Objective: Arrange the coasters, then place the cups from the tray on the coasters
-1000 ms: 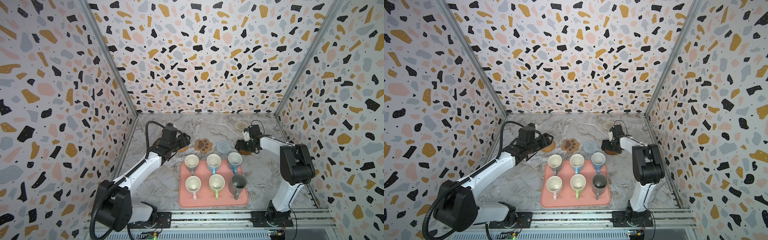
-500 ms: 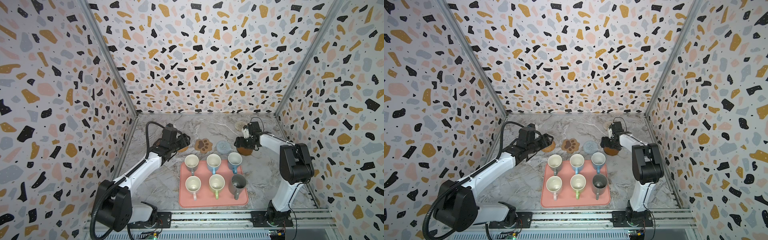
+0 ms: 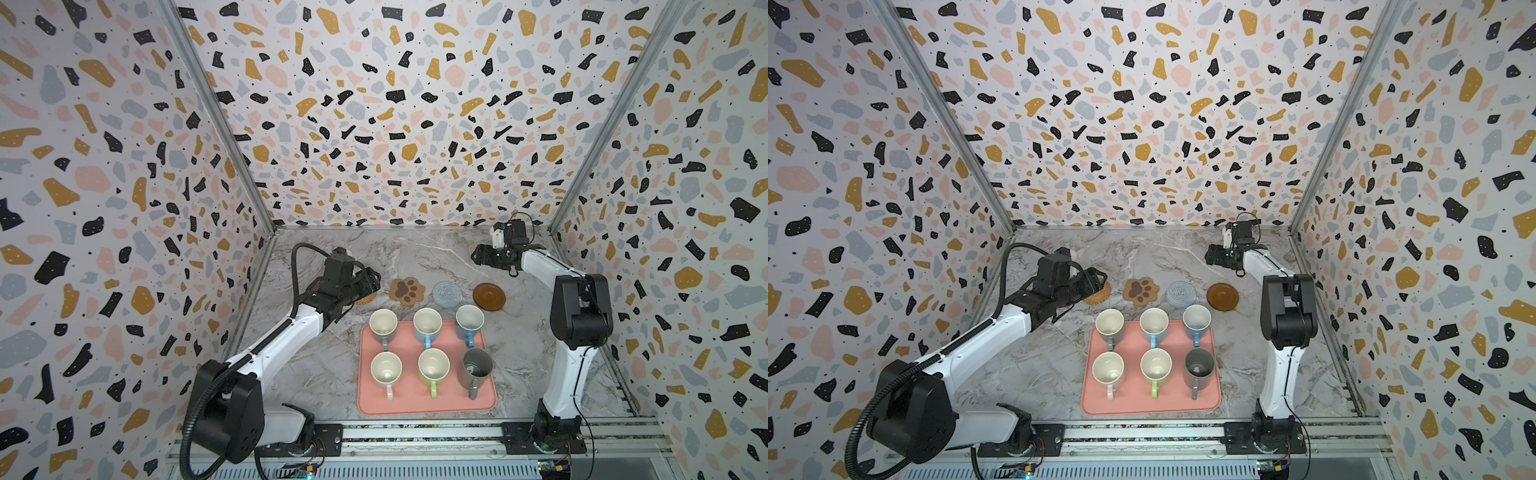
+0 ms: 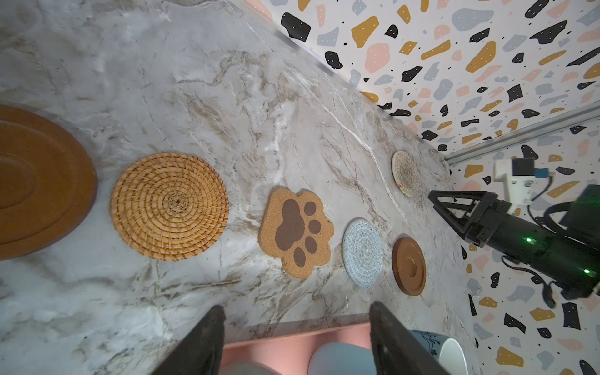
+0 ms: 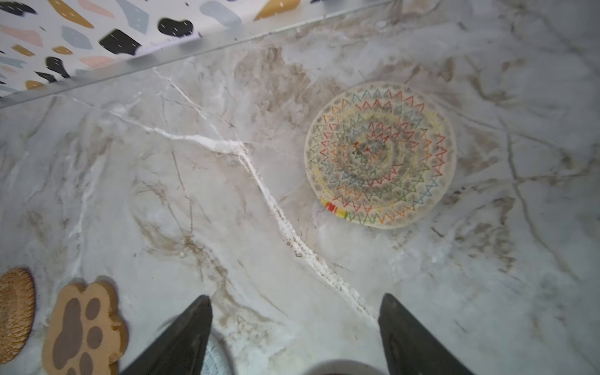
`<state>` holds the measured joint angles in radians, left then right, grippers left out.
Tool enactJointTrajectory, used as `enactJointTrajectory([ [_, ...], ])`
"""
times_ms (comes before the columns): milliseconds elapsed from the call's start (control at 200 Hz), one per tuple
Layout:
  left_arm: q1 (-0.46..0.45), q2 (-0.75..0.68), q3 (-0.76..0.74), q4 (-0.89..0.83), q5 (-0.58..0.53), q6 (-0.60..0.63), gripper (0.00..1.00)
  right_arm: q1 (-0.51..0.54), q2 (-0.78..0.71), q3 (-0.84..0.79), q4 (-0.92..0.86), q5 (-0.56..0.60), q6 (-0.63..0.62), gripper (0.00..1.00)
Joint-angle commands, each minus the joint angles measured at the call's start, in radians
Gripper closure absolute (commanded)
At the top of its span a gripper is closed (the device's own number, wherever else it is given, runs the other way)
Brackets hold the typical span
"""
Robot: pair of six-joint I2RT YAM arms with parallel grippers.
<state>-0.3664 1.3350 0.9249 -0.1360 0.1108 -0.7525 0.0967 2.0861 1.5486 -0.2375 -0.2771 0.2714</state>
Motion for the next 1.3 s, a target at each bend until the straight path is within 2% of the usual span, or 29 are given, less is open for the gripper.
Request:
enactJointTrajectory([
  [0,0.005,-0.009,0.007,-0.004,0.000,0.012,0.28,0.002,0.028,0.081,0.008,-0.039,0.011,0.17],
  [390,0.006,-0.002,0.022,-0.010,-0.006,0.018,0.29,-0.031,0.186,0.236,0.036,-0.097,0.078,0.17],
  [491,0.006,-0.007,0.015,-0.008,-0.008,0.016,0.28,-0.037,0.264,0.330,-0.036,-0.098,0.087,0.17],
  [706,0.005,-0.023,-0.011,0.006,-0.014,0.007,0.28,-0.040,0.365,0.501,-0.217,-0.009,0.058,0.17],
  [966,0.006,-0.031,-0.032,0.019,-0.014,-0.001,0.28,-0.074,0.320,0.431,-0.320,0.126,0.027,0.17],
  [1296,0.005,-0.048,-0.028,0.016,-0.013,0.008,0.28,-0.182,0.074,0.021,-0.238,0.154,-0.023,0.17],
])
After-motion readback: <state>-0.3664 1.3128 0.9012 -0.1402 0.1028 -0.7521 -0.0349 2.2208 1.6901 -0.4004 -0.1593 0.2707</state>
